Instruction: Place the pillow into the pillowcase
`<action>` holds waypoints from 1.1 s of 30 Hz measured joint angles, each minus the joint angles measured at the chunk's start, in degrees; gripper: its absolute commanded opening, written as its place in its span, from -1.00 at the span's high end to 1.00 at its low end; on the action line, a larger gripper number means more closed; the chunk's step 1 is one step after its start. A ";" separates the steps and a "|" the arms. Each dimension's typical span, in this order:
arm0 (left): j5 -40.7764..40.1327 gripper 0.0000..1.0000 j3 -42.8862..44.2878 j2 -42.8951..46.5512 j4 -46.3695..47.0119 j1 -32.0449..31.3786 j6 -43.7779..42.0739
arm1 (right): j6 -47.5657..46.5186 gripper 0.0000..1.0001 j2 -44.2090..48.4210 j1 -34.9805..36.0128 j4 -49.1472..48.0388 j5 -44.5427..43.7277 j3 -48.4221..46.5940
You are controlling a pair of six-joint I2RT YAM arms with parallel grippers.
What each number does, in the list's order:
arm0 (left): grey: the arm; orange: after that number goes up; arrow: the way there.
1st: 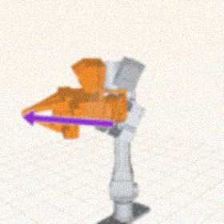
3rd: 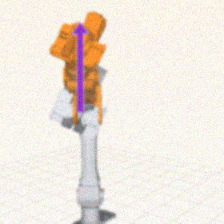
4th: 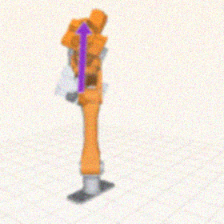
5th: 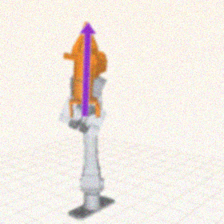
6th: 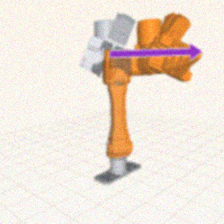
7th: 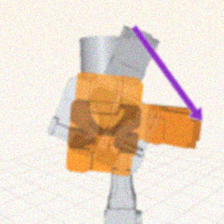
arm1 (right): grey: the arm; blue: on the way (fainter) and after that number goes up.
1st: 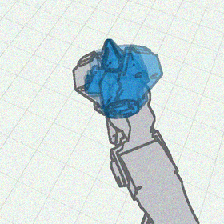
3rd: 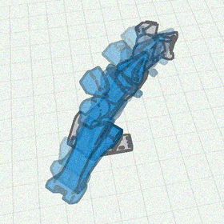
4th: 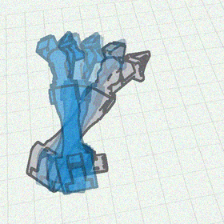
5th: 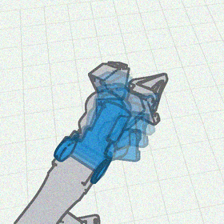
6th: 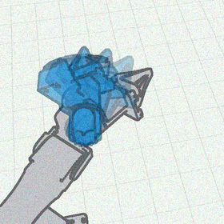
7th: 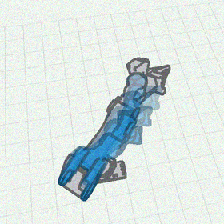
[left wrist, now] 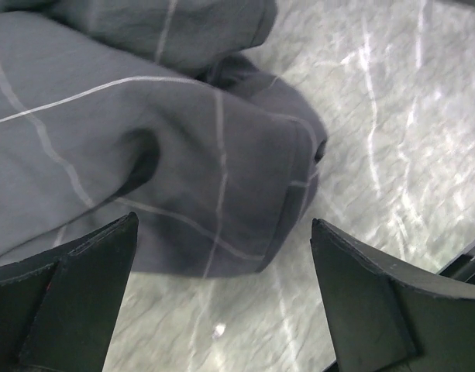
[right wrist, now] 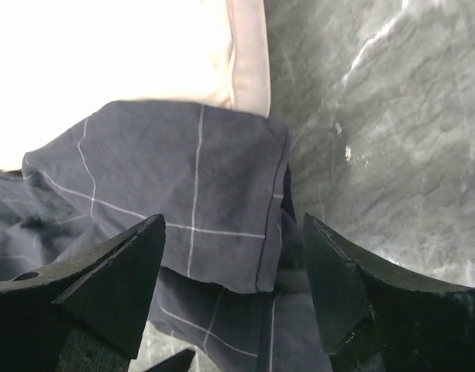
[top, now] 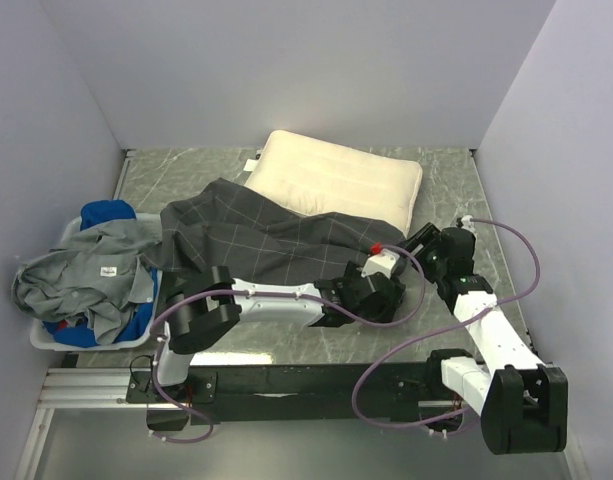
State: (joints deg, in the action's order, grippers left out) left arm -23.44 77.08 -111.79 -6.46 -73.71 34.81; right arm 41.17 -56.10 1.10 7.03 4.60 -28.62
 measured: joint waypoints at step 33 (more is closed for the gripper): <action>-6.73 0.98 -38.71 36.11 2.21 4.33 26.10 | -0.92 1.00 7.96 6.58 4.57 0.48 0.37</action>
State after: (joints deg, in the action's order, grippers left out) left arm -30.17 38.37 -75.68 -4.25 -69.38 60.90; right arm 40.25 -48.14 7.68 11.60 5.08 -28.25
